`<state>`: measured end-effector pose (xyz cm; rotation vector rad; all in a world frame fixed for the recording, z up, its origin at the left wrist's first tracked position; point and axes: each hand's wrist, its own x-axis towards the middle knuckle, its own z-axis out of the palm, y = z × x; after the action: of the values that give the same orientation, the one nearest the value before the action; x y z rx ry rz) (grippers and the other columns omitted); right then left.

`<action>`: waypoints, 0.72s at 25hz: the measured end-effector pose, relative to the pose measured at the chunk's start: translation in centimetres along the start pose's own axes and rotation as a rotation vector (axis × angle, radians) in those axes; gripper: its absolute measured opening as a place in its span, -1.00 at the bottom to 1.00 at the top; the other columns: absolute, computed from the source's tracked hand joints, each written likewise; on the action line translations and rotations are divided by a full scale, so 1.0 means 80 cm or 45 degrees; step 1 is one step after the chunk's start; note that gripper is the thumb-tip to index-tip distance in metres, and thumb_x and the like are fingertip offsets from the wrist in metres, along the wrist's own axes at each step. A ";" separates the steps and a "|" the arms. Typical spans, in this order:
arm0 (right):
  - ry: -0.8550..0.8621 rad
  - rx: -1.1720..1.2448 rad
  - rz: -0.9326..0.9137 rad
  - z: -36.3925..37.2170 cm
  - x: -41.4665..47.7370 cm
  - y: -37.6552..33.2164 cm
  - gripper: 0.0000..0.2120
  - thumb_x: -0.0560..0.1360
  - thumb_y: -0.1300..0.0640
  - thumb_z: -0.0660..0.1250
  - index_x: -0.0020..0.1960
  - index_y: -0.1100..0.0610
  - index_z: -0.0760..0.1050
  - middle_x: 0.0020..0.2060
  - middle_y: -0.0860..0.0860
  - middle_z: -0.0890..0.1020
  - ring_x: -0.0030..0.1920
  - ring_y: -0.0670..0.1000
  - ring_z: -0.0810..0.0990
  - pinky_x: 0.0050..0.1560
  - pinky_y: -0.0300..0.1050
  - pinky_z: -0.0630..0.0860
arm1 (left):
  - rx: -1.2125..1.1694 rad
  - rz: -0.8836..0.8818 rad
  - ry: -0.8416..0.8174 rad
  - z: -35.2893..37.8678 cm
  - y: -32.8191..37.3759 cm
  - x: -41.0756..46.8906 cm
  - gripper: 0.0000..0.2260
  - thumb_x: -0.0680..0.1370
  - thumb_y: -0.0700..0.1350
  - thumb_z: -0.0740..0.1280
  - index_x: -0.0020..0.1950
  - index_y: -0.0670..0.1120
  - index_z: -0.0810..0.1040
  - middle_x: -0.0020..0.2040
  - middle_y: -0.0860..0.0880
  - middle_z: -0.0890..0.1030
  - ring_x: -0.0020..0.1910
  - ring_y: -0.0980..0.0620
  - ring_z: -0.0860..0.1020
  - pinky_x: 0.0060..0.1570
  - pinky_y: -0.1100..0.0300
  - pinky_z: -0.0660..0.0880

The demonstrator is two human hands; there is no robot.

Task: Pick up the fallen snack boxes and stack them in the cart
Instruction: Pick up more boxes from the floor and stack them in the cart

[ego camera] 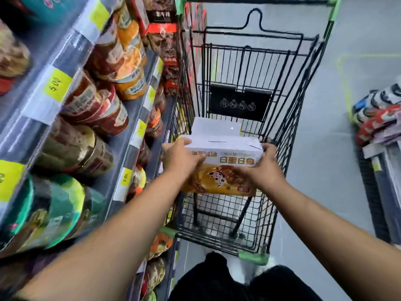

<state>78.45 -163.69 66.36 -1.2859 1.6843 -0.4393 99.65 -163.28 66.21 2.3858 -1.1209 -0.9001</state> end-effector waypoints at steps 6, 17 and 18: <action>-0.090 -0.118 0.192 0.052 0.043 0.033 -0.20 0.42 0.01 0.49 0.47 0.05 0.06 0.10 0.05 0.50 -0.08 0.07 0.56 -0.13 -0.12 0.57 | 0.360 0.086 -0.233 0.018 -0.009 0.062 -0.41 0.28 0.16 0.58 0.21 0.07 0.44 0.24 -0.09 0.29 0.11 -0.11 0.44 0.28 0.07 0.41; -0.215 -0.183 0.185 0.132 0.112 0.117 -0.32 0.46 0.07 0.38 0.43 0.05 0.06 0.34 0.14 0.37 0.27 0.14 0.45 0.28 0.06 0.45 | 0.551 0.052 -0.309 0.108 -0.093 0.128 -0.46 0.33 0.15 0.55 0.18 0.03 0.40 0.22 -0.14 0.29 0.08 -0.19 0.49 0.22 0.03 0.47; -0.239 -0.189 0.185 0.139 0.116 0.125 -0.31 0.47 0.06 0.37 0.44 0.05 0.05 0.36 0.15 0.34 0.29 0.15 0.44 0.30 0.05 0.43 | 0.554 0.061 -0.289 0.116 -0.104 0.132 -0.49 0.36 0.09 0.55 0.19 0.03 0.40 0.22 -0.14 0.29 0.09 -0.18 0.47 0.21 0.03 0.46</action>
<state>82.12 -165.35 49.18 -1.2586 1.6609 -0.1056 103.10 -166.79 50.62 2.6243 -1.5953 -1.0162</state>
